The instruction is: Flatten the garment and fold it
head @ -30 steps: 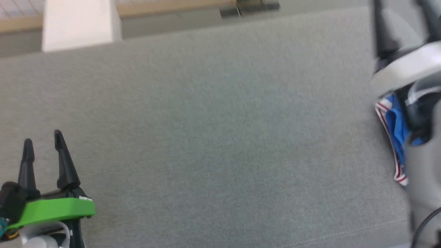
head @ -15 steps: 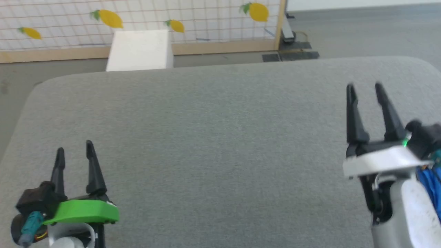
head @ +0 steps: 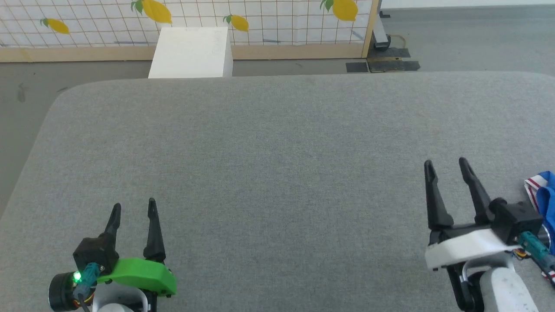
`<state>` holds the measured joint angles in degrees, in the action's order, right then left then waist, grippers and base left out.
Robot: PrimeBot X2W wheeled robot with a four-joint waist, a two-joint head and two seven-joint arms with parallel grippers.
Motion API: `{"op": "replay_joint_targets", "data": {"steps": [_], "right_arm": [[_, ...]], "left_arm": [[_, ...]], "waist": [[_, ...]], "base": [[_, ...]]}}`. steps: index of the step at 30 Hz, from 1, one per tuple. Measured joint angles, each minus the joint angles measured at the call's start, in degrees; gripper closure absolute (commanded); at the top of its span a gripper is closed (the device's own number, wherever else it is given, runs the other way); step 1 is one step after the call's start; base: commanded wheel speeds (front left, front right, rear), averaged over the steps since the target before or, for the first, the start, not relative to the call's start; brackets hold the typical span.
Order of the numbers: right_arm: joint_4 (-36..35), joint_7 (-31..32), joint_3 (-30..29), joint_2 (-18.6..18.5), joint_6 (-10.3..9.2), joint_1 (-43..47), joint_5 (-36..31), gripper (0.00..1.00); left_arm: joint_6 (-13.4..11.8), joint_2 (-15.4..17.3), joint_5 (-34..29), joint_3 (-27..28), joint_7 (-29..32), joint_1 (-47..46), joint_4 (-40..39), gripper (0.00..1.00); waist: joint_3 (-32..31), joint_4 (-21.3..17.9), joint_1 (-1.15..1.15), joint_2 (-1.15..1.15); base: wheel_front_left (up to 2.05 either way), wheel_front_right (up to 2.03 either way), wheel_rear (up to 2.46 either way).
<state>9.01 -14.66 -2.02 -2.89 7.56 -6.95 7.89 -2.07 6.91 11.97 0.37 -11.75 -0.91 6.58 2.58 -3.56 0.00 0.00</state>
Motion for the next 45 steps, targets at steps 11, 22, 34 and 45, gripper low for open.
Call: {"op": "replay_joint_targets", "data": {"steps": [11, 22, 34, 45], "right_arm": [[1.29, -0.01, 1.42, 0.00, 0.00, 3.20, 1.42, 0.00], [1.16, 0.42, 1.44, -0.01, 0.01, 3.29, 1.74, 1.00], [0.29, 1.76, 1.46, -0.01, 0.01, 3.29, 1.10, 1.00], [-0.60, 3.08, 1.52, -0.01, 0.01, 3.46, 0.08, 1.00]], "left_arm": [[-0.51, -1.05, 0.16, -0.32, -2.49, -0.10, 2.38, 0.00], [-0.45, -1.05, 0.12, -0.85, -2.13, -0.25, 2.75, 1.00], [-0.44, -1.19, -0.47, -0.85, -0.85, -0.23, 1.94, 1.00], [0.01, -1.45, -2.13, -0.82, 0.58, -0.22, 1.07, 1.00]], "waist": [[0.57, -0.36, 0.00, 0.00], [0.42, -0.18, 0.00, 0.00], [0.12, 0.20, 0.00, 0.00], [-0.15, 0.53, 0.00, 0.00]], "base": [[0.00, 0.00, 0.00], [0.00, 0.00, 0.00], [0.00, 0.00, 0.00], [0.00, 0.00, 0.00]]}}
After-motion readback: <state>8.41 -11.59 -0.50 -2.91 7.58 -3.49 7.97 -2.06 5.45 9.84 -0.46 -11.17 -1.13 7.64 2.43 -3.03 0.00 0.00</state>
